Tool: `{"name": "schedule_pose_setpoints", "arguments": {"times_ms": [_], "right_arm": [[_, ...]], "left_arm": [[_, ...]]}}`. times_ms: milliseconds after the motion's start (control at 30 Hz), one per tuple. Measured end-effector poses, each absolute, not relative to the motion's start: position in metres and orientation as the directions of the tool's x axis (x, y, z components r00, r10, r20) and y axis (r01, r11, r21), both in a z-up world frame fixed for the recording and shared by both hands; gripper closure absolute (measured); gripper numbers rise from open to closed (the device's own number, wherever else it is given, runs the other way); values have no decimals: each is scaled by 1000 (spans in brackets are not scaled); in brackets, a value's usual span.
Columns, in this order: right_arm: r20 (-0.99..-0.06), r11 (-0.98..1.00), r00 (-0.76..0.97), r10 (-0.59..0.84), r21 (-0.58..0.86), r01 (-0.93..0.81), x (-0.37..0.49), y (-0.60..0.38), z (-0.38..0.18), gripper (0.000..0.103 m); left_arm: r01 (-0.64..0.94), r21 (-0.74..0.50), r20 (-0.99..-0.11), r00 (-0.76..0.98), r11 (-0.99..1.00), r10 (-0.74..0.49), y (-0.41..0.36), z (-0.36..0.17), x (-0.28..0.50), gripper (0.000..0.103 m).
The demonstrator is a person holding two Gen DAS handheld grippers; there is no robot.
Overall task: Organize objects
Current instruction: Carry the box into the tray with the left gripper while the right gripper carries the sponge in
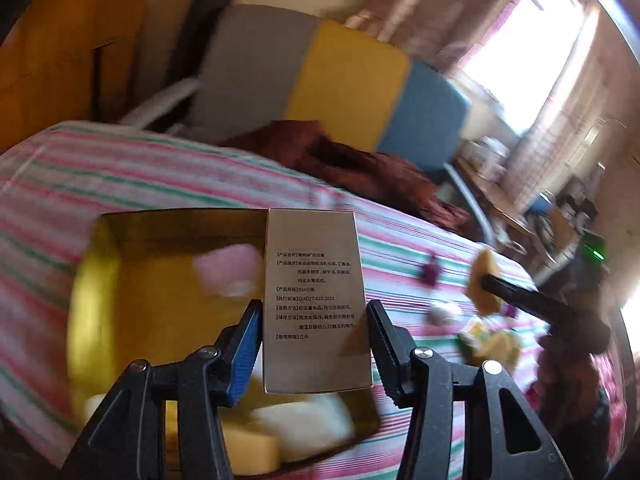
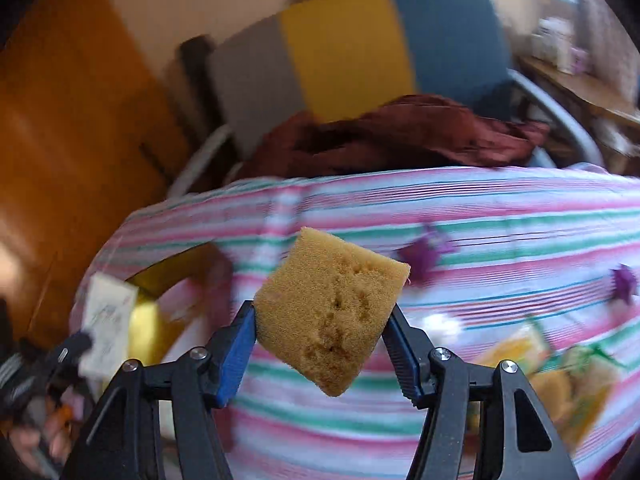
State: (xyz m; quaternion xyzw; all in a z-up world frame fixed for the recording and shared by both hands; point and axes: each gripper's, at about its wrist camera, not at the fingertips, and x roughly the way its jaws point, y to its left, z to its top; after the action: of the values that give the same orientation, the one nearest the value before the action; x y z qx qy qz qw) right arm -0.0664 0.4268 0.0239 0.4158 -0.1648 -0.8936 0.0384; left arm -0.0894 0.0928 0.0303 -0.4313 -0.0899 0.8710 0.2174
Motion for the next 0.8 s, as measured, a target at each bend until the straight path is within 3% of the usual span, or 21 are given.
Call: {"name": "schedule_pose_setpoints", "arguments": {"times_ms": [300, 533, 800], "right_arm": [[-744, -941, -579, -334, 302, 154, -69, 307, 6, 41], [-785, -947, -531, -319, 241, 213, -75, 260, -11, 41], [-832, -958, -484, -273, 186, 221, -78, 245, -36, 40]], "left_arm": [[-95, -330, -768, -552, -939, 326, 5, -12, -115, 51], [-74, -281, -776, -569, -957, 272, -3, -23, -144, 51], [-23, -314, -761, -591, -949, 267, -10, -11, -149, 49]]}}
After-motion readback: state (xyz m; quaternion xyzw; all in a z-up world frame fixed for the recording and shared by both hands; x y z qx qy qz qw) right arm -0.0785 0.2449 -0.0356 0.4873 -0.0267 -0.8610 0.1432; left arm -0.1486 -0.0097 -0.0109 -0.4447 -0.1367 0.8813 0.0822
